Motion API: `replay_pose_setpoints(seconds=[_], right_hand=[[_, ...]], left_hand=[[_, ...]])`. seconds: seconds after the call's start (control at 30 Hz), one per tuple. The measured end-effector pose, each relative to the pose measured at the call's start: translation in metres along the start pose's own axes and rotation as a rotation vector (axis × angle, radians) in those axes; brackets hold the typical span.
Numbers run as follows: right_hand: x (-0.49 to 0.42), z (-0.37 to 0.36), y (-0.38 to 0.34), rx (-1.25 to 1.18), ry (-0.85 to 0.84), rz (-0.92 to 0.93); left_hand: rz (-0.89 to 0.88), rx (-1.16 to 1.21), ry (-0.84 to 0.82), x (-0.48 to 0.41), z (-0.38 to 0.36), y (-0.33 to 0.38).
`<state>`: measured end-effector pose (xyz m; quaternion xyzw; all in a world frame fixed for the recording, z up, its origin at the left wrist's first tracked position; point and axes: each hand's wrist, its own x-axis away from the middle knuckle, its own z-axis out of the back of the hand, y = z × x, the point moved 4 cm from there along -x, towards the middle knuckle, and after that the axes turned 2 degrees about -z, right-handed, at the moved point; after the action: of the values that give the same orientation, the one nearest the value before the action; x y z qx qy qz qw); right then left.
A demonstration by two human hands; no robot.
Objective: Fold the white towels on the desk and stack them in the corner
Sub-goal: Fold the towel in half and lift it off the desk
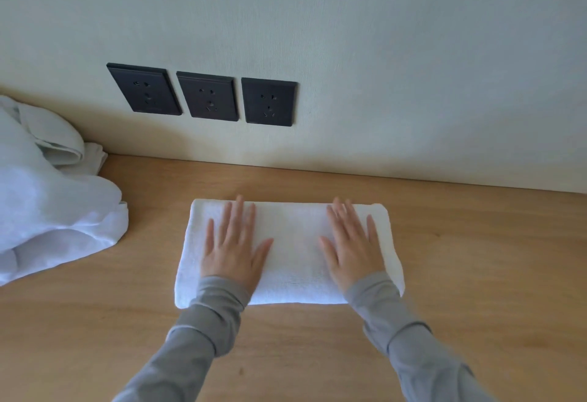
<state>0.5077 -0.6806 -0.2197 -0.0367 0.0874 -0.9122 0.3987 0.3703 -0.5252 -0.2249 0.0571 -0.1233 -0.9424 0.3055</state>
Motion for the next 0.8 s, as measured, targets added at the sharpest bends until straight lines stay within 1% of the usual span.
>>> replay_pose_setpoints(seconds=[0.07, 0.17, 0.27, 0.37, 0.4, 0.43, 0.47, 0.5, 0.53, 0.57, 0.6, 0.63, 0.67, 0.7, 0.73, 0.77, 0.8], right_hand=[[0.006, -0.016, 0.003, 0.091, -0.110, -0.014], [0.007, -0.023, 0.015, 0.129, -0.119, -0.028], [0.006, -0.027, 0.012, 0.146, -0.127, -0.025], [0.004, -0.021, 0.011, 0.080, -0.148, -0.020], [0.007, -0.017, 0.009, 0.023, -0.138, -0.010], [0.013, -0.011, 0.006, -0.110, -0.082, -0.020], [0.024, -0.003, 0.004, -0.287, 0.015, -0.063], [0.037, 0.004, 0.004, -0.467, 0.147, -0.133], [0.054, 0.009, 0.003, -0.596, 0.274, -0.206], [0.071, 0.007, 0.003, -0.672, 0.373, -0.287], [0.088, 0.003, 0.001, -0.756, 0.412, -0.386], [0.101, -0.005, -0.001, -0.900, 0.399, -0.511], [0.111, -0.016, -0.004, -1.068, 0.335, -0.675], [0.119, -0.031, -0.007, -1.222, 0.245, -0.848], [0.125, -0.042, -0.012, -1.392, 0.179, -0.999], [0.126, -0.052, -0.015, -1.560, 0.124, -1.154], [0.123, -0.056, -0.019, -1.699, 0.083, -1.277]], left_hand=[[-0.015, -0.035, -0.068, 0.008, -0.014, -0.002], [-0.007, -0.049, -0.051, 0.008, -0.022, -0.008], [0.004, -0.105, -0.099, 0.002, -0.026, -0.008], [0.018, -0.122, -0.156, 0.001, -0.024, -0.007], [0.013, -0.097, -0.172, 0.003, -0.020, -0.005], [0.014, -0.044, -0.177, 0.009, -0.015, -0.003], [0.036, 0.053, -0.131, 0.017, -0.007, -0.001], [0.076, 0.193, -0.025, 0.028, 0.002, 0.001], [0.131, 0.351, 0.128, 0.042, 0.012, 0.004], [0.201, 0.480, 0.294, 0.057, 0.019, 0.005], [0.315, 0.590, 0.428, 0.073, 0.023, 0.005], [0.477, 0.707, 0.489, 0.088, 0.023, 0.003], [0.677, 0.840, 0.473, 0.101, 0.017, 0.001], [0.899, 0.986, 0.388, 0.112, 0.006, 0.001], [1.101, 1.145, 0.265, 0.120, -0.006, 0.005], [1.236, 1.316, 0.133, 0.124, -0.016, 0.011], [1.311, 1.494, 0.033, 0.124, -0.022, 0.017]])
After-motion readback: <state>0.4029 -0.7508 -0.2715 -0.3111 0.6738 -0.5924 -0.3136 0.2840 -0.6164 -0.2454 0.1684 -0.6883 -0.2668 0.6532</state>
